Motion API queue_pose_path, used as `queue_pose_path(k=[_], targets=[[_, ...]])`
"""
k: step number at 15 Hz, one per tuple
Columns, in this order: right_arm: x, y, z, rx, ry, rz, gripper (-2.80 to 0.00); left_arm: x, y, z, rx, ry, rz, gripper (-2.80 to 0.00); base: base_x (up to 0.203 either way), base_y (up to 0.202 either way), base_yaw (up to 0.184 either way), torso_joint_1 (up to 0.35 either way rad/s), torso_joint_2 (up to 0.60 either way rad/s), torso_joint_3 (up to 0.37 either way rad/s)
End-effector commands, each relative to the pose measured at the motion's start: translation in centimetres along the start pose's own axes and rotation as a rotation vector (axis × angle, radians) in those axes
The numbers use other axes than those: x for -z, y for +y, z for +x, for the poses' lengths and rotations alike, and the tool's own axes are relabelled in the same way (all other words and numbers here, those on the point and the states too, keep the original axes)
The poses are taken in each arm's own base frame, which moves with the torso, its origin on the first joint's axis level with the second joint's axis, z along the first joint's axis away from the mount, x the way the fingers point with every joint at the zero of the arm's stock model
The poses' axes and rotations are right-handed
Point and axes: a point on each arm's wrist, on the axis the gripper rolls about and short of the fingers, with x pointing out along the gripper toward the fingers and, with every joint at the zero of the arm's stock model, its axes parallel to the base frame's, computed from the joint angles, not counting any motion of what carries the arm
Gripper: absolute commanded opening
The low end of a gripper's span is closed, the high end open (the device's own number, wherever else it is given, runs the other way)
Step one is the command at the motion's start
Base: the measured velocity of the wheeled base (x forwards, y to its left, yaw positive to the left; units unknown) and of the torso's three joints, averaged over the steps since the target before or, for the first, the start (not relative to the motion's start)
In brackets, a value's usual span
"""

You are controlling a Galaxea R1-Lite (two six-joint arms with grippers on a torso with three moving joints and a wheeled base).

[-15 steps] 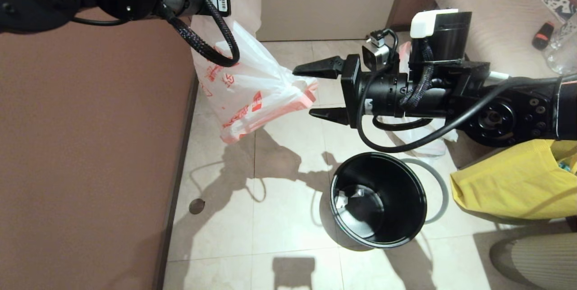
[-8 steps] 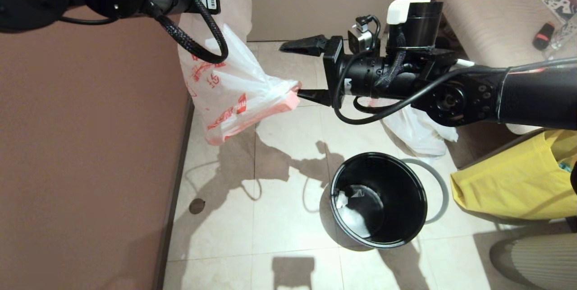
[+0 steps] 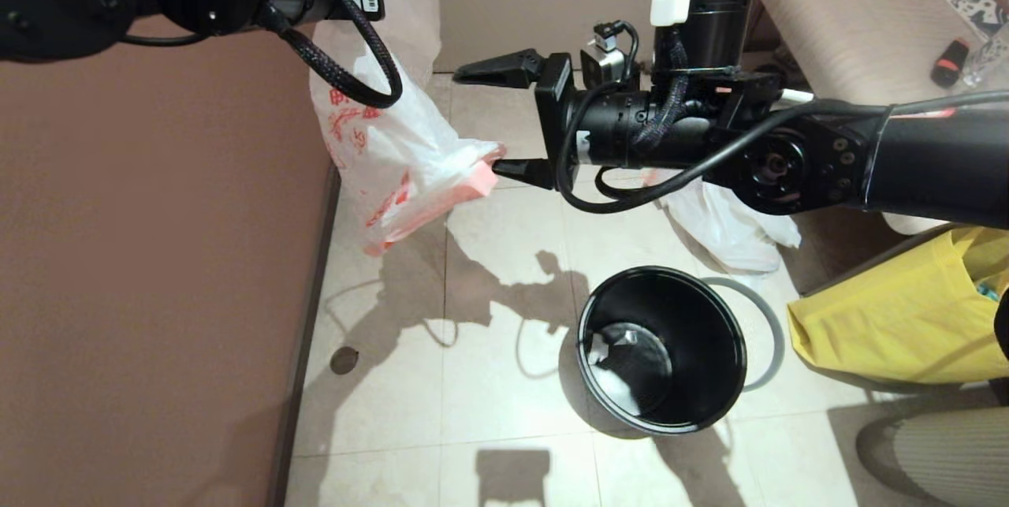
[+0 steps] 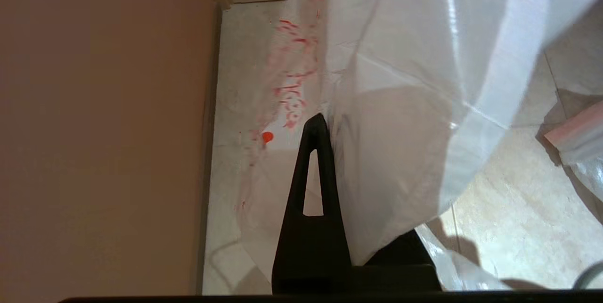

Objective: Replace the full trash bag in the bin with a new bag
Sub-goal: Put the new garbage bag on the trash can

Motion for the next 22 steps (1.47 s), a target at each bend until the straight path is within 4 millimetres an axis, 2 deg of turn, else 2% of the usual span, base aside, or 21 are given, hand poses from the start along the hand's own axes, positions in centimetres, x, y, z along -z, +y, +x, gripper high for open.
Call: queue_pose_path(k=[1,3,5,7,11,13,16,19,22], targets=[[0.7,0.1,0.5,-0.005,0.021,0.014,0.0,0.3,-0.3,0.6,-0.011,-0.006,-0.002,-2.8,0.0,0.0,0.0,0.0,0.0,0.0],[1.3,-0.3,1.0,0.003,0.041,0.024,0.0,0.6,-0.3,1.3,-0.022,-0.011,-0.007,-2.8,0.0,0.0,0.0,0.0,0.0,0.0],[1.5,0.2,1.6,-0.02,0.044,0.012,0.0,0.5,0.2,1.5,-0.032,-0.02,-0.012,-2.8,0.0,0.0,0.0,0.0,0.0,0.0],[2.4,-0.5,1.3,0.015,0.066,0.038,0.0,0.5,0.7,1.9,-0.045,-0.038,-0.023,-2.8,0.0,0.0,0.0,0.0,0.0,0.0],[4.3,-0.1,1.0,0.039,0.082,0.051,0.0,0.5,1.0,2.5,-0.066,-0.056,-0.037,-2.8,0.0,0.0,0.0,0.0,0.0,0.0],[4.2,-0.4,1.4,0.028,0.077,0.043,0.0,0.5,1.0,2.5,-0.065,-0.057,-0.045,-2.8,0.0,0.0,0.0,0.0,0.0,0.0],[3.3,-1.5,3.5,0.003,0.027,0.017,0.0,0.3,1.0,2.2,-0.063,-0.06,-0.052,-2.8,0.0,0.0,0.0,0.0,0.0,0.0],[3.7,-4.5,6.1,0.059,-0.038,-0.041,0.0,-0.1,1.4,1.7,-0.065,-0.067,-0.055,-2.8,0.0,0.0,0.0,0.0,0.0,0.0],[4.1,-4.4,5.9,0.097,-0.029,-0.088,0.0,-0.1,1.5,1.8,-0.064,-0.066,-0.053,-2.8,0.0,0.0,0.0,0.0,0.0,0.0]])
